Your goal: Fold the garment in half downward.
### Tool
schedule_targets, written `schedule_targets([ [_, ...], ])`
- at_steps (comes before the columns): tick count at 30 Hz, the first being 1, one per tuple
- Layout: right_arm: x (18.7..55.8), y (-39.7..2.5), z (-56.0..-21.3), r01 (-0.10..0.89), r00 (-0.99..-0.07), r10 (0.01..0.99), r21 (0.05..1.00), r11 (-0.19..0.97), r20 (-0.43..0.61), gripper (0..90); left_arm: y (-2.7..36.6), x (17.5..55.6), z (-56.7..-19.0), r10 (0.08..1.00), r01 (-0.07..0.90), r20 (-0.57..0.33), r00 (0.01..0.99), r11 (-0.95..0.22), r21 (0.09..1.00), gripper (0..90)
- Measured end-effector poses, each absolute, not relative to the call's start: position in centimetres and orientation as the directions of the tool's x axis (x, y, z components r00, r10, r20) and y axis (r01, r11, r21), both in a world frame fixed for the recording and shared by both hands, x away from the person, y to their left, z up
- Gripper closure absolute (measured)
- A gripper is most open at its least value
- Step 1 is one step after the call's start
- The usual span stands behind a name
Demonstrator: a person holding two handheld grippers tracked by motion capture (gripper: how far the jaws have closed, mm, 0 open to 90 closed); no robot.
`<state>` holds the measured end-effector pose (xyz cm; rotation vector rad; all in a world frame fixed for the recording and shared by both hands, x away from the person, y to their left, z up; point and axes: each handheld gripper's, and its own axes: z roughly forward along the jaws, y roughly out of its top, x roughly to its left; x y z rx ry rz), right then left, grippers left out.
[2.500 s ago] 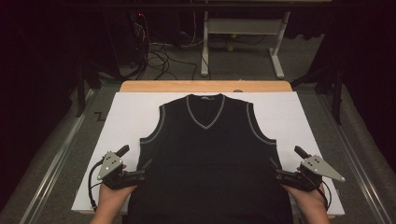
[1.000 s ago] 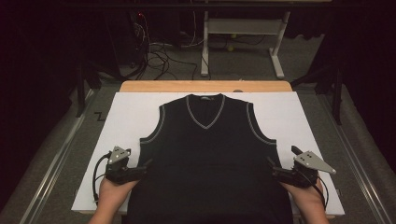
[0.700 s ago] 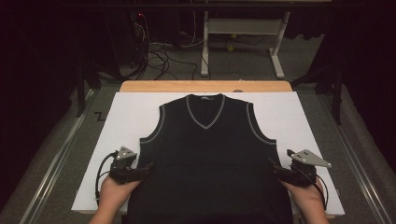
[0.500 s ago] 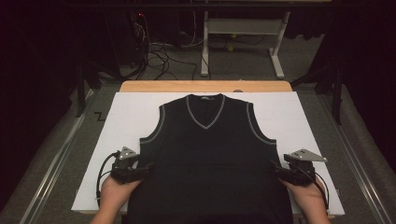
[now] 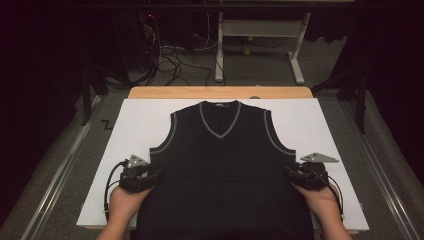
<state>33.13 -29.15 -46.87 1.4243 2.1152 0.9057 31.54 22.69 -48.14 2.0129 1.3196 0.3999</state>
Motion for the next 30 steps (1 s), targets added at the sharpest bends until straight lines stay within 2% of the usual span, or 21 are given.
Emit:
schedule_targets([
  [1,33.2,-29.3,-46.8,0.645,-0.374,0.927,0.722,0.250,0.013,65.2,22.8,31.6,-48.2,0.893,0.682,-0.117,0.435,-0.242,0.690,49.8],
  [2,33.2,-29.3,-46.8,0.645,-0.374,0.927,0.722,0.250,0.013,65.2,22.8,31.6,-48.2,0.892,0.683,-0.122,0.435,-0.239,0.690,49.8],
  [5,33.1,-29.7,-46.9,0.647,-0.373,0.927,0.725,0.238,0.029,75.8,23.0,31.6,-48.1,0.888,0.684,-0.133,0.441,-0.236,0.690,54.4],
  [7,33.0,-29.6,-46.9,0.645,-0.384,0.923,0.725,0.240,0.036,81.7,23.0,31.6,-48.1,0.883,0.681,-0.138,0.449,-0.238,0.692,63.7],
  [9,33.0,-29.5,-46.9,0.643,-0.388,0.921,0.725,0.246,0.031,82.5,22.9,31.5,-48.2,0.871,0.677,-0.149,0.468,-0.245,0.694,67.3],
  [10,32.9,-29.5,-46.9,0.638,-0.393,0.919,0.727,0.254,0.024,84.1,22.8,31.5,-48.2,0.869,0.673,-0.146,0.472,-0.249,0.696,73.9],
  [30,29.6,-30.4,-45.9,0.577,-0.442,0.897,0.762,0.294,-0.012,84.9,23.6,29.1,-47.4,0.852,0.644,-0.167,0.496,-0.232,0.729,76.4],
])
